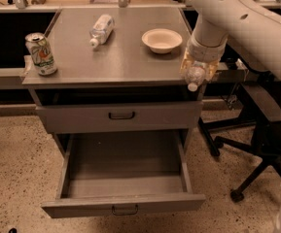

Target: Place water bottle into middle drawer

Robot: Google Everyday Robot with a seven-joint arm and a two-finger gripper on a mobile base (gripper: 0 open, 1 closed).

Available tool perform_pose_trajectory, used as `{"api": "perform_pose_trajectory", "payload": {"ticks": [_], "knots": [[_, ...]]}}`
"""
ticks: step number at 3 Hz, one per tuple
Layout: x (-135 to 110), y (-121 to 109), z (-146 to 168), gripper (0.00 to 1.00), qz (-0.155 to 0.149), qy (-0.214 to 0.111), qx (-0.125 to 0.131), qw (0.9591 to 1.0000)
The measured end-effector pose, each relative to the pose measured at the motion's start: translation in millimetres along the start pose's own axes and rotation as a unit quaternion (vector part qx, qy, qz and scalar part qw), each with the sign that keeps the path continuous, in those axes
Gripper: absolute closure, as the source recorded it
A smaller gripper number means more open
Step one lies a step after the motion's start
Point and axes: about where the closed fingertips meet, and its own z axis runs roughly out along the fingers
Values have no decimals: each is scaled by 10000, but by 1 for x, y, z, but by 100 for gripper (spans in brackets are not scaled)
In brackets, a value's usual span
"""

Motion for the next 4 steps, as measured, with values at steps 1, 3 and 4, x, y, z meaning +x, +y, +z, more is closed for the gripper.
{"api": "perform_pose_trajectory", "payload": {"ticks": [1,3,4], "knots": [[4,3,-1,66,641,46,20,9979],[-13,7,-8,100,2203,-600,243,9733],[-11,8,-6,100,2162,-549,213,9746]]}}
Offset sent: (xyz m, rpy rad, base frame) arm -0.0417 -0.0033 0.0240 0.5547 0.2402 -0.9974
